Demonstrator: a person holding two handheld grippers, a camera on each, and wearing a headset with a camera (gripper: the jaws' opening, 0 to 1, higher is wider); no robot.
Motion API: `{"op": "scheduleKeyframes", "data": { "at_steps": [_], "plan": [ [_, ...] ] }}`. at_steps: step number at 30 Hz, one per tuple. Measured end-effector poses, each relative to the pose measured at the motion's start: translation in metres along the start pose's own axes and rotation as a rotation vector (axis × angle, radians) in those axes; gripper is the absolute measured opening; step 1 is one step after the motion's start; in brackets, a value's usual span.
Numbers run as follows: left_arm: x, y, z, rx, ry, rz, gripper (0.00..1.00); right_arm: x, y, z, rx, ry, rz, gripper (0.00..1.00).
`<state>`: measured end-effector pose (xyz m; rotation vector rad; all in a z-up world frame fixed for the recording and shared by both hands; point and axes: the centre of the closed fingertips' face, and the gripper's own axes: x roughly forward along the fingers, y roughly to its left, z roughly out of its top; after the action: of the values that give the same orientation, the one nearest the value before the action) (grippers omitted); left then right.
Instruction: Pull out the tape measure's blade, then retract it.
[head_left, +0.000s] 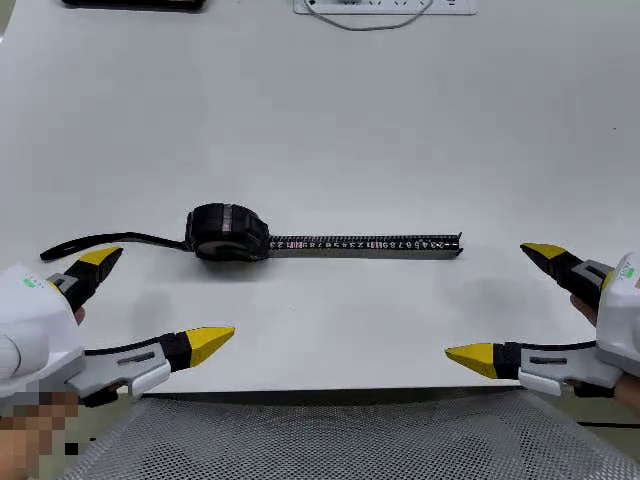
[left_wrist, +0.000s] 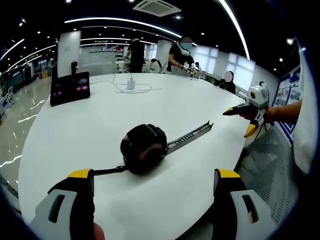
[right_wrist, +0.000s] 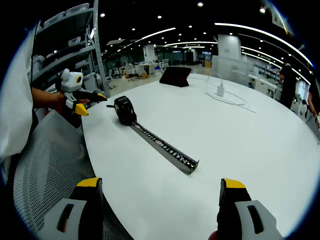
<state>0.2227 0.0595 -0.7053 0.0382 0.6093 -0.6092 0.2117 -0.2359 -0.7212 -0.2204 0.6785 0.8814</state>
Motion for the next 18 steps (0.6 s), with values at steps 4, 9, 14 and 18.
{"op": "scheduleKeyframes", "data": {
  "at_steps": [4,9,14,18],
  "plan": [
    [0.007,-0.001,0.005,-0.001,-0.001,0.004,0.98,0.0,-0.001,0.001,-0.002,0.001,0.0,0.96],
    [0.014,-0.002,0.009,-0.025,-0.002,0.027,0.98,0.001,-0.001,0.006,-0.003,-0.006,0.003,0.96],
    [0.021,-0.004,0.011,-0.037,-0.001,0.035,0.97,0.004,-0.005,0.009,-0.011,-0.012,0.003,0.96],
    [0.027,-0.005,0.012,-0.056,0.007,0.042,0.95,0.003,-0.008,0.011,-0.014,-0.014,-0.001,0.96]
  ]
}}
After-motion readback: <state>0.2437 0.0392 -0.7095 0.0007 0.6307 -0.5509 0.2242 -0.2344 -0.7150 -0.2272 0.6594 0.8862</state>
